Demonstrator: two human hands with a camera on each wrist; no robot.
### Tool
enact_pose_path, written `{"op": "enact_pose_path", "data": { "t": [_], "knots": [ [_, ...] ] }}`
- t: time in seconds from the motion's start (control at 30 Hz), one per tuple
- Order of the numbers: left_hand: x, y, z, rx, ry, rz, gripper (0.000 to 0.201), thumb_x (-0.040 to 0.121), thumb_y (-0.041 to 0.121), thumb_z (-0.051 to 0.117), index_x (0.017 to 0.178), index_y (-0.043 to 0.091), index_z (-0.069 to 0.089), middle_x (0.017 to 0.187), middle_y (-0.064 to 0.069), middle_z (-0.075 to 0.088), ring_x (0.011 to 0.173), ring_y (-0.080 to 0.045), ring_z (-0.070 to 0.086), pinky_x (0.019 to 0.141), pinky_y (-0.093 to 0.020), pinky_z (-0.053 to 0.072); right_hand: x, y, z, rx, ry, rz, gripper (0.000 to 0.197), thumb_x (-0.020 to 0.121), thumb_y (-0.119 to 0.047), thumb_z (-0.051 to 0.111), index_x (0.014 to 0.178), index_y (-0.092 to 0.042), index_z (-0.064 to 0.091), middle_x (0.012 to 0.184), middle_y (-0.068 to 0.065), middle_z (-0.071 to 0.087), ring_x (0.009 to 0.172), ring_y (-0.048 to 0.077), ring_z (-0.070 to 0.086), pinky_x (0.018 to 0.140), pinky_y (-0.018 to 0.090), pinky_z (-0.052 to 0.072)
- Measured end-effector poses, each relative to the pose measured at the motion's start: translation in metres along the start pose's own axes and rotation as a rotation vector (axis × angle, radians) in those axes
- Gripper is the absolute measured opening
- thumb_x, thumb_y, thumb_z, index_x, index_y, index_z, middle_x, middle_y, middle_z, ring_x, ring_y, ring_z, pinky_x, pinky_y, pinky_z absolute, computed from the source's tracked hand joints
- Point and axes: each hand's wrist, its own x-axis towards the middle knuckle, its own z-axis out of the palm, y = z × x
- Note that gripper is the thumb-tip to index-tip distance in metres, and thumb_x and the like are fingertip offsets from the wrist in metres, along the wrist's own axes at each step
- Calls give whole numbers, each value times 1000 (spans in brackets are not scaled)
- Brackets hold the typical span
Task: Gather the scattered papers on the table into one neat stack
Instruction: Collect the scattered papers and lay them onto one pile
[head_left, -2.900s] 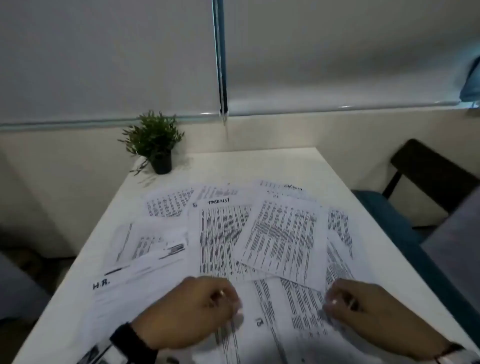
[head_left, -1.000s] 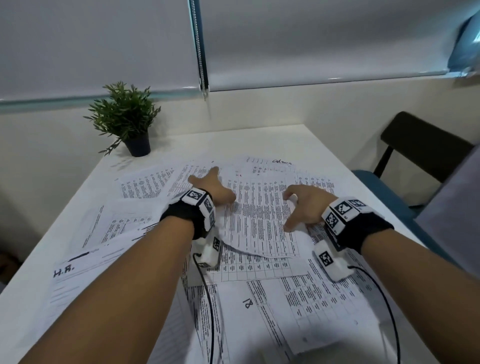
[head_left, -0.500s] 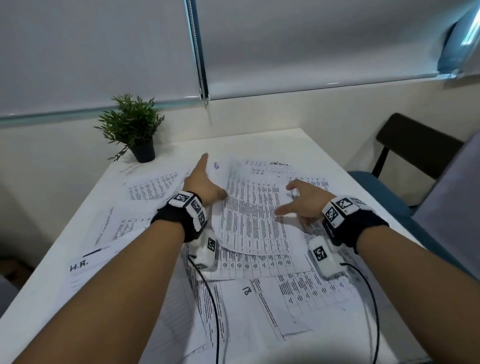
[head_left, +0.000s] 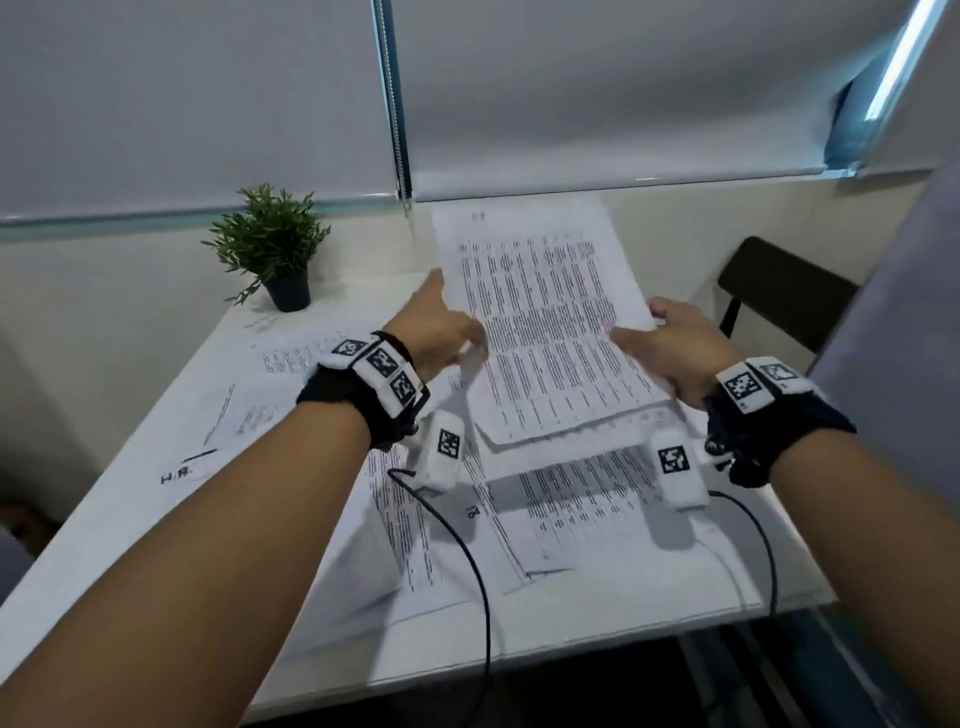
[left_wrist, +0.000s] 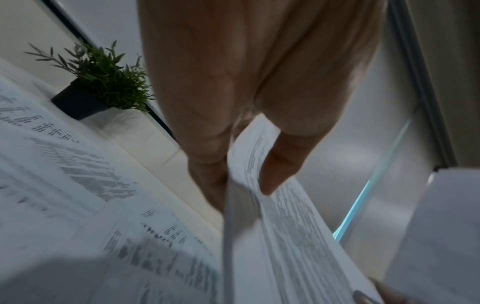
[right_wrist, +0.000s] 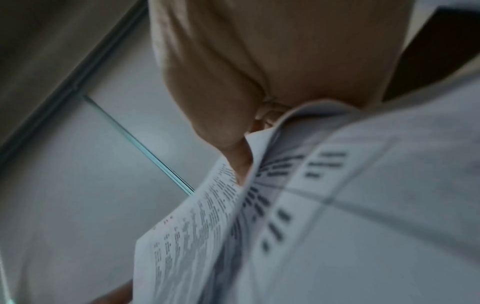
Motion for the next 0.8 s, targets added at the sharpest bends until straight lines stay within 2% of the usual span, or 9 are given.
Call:
{"op": "enact_pose_path", "data": {
  "t": [0.07,0.1,0.17,0.27,0.37,0.47,0.6,0.73,0.8],
  "knots": [
    [-9,-15,9,85,-42,-131,103,75,-11,74,158,26,24,150,-13,42,106,-37,68,72,-39,63,-6,13,-21,-156,-1,49,19,88,-15,79,93,-27,65,98,5,76,93,28,75,92,50,60],
    [-14,-22,11,140,-47,-170,94,83,-9,71,158,24,25,144,-17,47,95,-33,71,76,-40,63,-11,22,-29,-214,-10,72,20,86,-17,81,95,-25,65,96,4,75,92,27,74,91,47,60],
    [-22,-35,10,342,-46,-190,71,90,-1,69,152,17,39,123,-18,64,81,-27,73,76,-38,64,-15,45,-44,-382,-18,136,39,78,-24,87,111,-18,68,105,6,75,95,26,73,92,40,57],
    [-31,-49,1,570,-69,-174,47,90,13,70,136,16,58,104,-14,74,89,-26,77,79,-39,64,-27,69,-55,-671,-70,228,47,81,-24,85,120,-17,60,110,7,72,98,27,68,86,32,51],
    [-41,-54,-8,709,-54,-144,39,90,20,70,128,18,62,100,-12,74,90,-24,75,76,-37,64,-36,82,-59,-782,-70,263,59,80,-27,84,131,-12,58,123,11,70,108,31,68,96,37,53],
    [-50,-53,-20,758,-4,-109,34,91,21,68,124,22,63,102,-10,72,88,-25,75,70,-34,62,-49,74,-63,-906,-5,240,61,84,-25,80,136,-7,54,135,13,63,117,32,61,89,32,47],
    [-63,-49,-52,797,62,-137,31,89,23,68,120,25,64,104,-8,72,83,-20,73,65,-30,59,-72,45,-61,-909,66,66,71,87,-39,76,146,-12,48,142,12,59,125,33,58,95,37,45],
    [-80,-48,-95,801,186,-239,34,90,25,68,123,20,64,104,-6,70,97,-26,71,87,-40,60,-97,2,-12,-696,-128,-55,46,85,-52,75,121,-26,62,105,-3,69,81,10,66,66,26,44],
    [-92,-50,-118,835,247,-293,35,92,25,68,125,14,64,102,-5,67,104,-31,68,91,-40,56,-102,-12,27,-682,-246,-116,43,85,-55,74,116,-28,64,107,-4,69,79,7,66,71,28,47]
  ]
}}
